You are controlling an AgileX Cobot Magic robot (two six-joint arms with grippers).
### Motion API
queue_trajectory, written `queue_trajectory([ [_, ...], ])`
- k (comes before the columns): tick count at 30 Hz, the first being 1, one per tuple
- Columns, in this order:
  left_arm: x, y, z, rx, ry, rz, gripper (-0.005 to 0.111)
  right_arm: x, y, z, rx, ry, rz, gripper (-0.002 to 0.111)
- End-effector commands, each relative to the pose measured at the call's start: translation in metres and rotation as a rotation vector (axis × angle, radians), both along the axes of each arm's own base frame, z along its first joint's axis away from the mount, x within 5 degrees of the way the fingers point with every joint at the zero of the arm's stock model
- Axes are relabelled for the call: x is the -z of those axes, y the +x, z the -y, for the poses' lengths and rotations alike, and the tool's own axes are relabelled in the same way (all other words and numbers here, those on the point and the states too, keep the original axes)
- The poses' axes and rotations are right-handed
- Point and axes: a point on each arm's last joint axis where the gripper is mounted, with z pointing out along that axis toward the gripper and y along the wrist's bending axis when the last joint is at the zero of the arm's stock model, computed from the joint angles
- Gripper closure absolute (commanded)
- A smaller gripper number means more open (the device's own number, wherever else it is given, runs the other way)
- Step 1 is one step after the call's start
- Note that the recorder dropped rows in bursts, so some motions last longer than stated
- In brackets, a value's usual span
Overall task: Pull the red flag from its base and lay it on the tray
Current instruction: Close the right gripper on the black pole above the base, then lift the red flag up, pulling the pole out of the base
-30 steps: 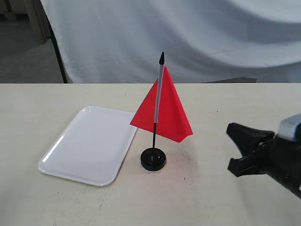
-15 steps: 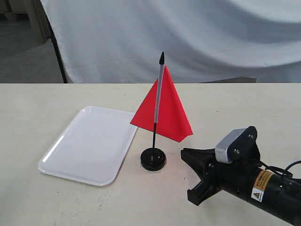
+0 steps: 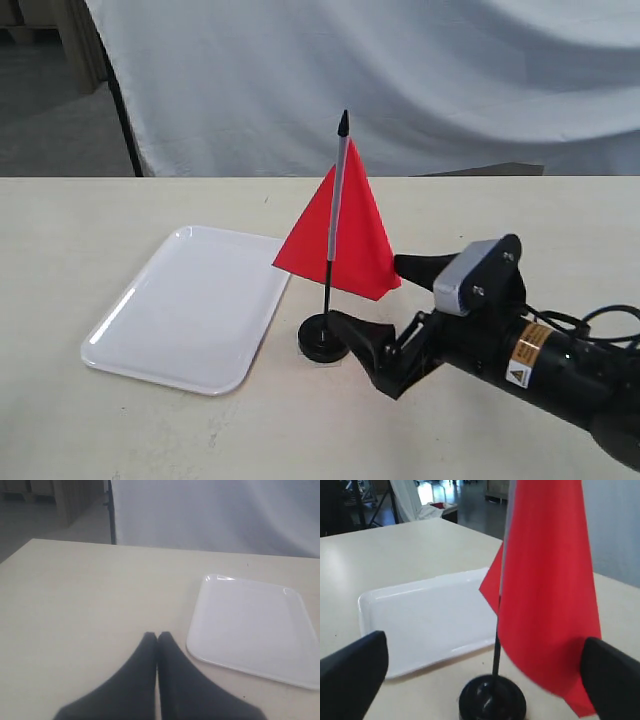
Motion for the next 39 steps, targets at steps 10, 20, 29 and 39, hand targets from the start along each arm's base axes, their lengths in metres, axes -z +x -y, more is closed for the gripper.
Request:
queue_trajectory([
  [10, 0.0, 0.0, 0.0, 0.002, 0.0, 0.007, 0.107, 0.016, 0.056, -0.041, -0.037, -0.105, -0.006, 0.032],
  [20, 0.0, 0.0, 0.0, 0.002, 0.0, 0.007, 0.107, 0.021, 0.06, -0.049, -0.119, -0.12, 0.016, 0.109],
  [29, 0.0, 0.0, 0.0, 0.002, 0.0, 0.007, 0.107, -0.052, 0.041, -0.043, -0.117, 0.033, 0.095, 0.109],
  [39, 0.0, 0.0, 0.0, 0.002, 0.0, 0.007, 0.107, -0.089, 0.059, -0.09, -0.055, 0.252, -0.295, 0.109],
])
